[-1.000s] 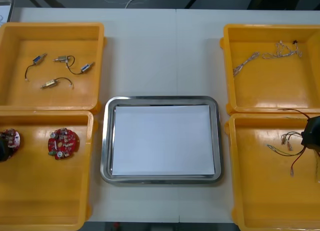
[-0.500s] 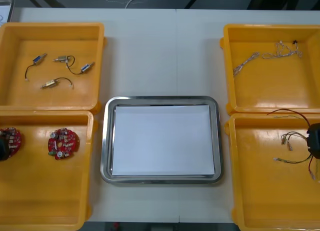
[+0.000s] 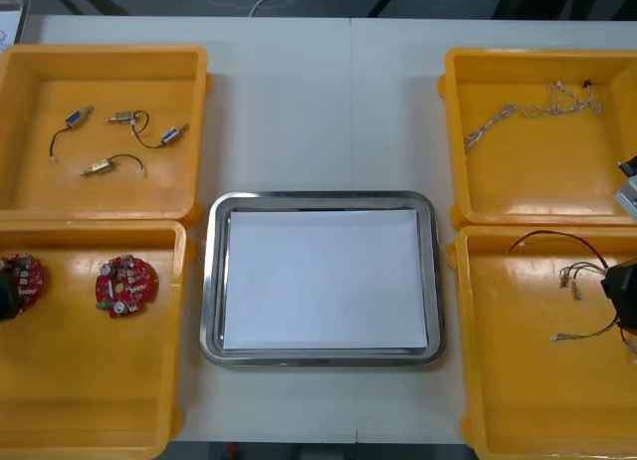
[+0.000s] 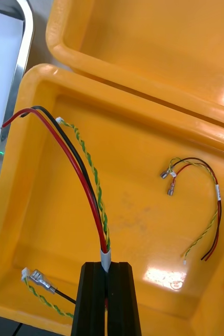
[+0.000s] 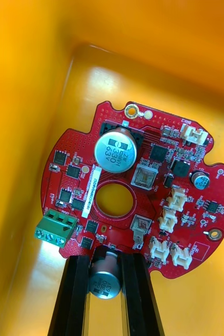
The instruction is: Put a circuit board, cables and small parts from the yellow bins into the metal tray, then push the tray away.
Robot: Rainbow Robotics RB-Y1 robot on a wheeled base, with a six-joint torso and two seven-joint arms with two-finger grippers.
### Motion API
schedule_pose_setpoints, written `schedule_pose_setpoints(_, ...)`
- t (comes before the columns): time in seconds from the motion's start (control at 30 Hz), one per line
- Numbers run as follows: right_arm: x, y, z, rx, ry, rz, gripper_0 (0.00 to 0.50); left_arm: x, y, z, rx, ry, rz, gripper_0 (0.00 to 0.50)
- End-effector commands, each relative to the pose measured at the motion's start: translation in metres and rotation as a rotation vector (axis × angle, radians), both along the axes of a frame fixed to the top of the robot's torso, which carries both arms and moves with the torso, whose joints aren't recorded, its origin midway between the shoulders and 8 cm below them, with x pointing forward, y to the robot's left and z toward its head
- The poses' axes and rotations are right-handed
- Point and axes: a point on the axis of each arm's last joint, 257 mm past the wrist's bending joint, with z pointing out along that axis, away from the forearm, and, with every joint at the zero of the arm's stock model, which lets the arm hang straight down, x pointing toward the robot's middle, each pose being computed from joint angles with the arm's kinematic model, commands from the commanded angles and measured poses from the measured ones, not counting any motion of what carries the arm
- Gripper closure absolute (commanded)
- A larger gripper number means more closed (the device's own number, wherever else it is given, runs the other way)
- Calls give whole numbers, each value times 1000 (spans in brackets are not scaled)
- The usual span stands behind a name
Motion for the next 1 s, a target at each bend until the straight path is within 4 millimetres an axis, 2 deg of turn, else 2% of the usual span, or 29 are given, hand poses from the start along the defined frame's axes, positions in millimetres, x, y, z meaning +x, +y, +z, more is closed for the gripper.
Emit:
schedule_pose_setpoints(0.03,-2,10,3,-81,0,103,500,-9,-14,4,33,14,-77,500)
schedule_pose_setpoints(0.33,0,17,6,-78,-5,132,500,-30,-36,0,18,31,-82,500)
schedule_pose_setpoints(0.47,2,13,7,-90,-15,124,500,-38,-50,-7,6,35,-91,500)
schedule_pose_setpoints(0.77,2,13,7,-92,-16,121,500,-61,-67,-29,30,51,-98,500)
schedule_pose_setpoints(1.0,2,13,7,-92,-16,121,500,-74,-81,-35,12,52,-94,500)
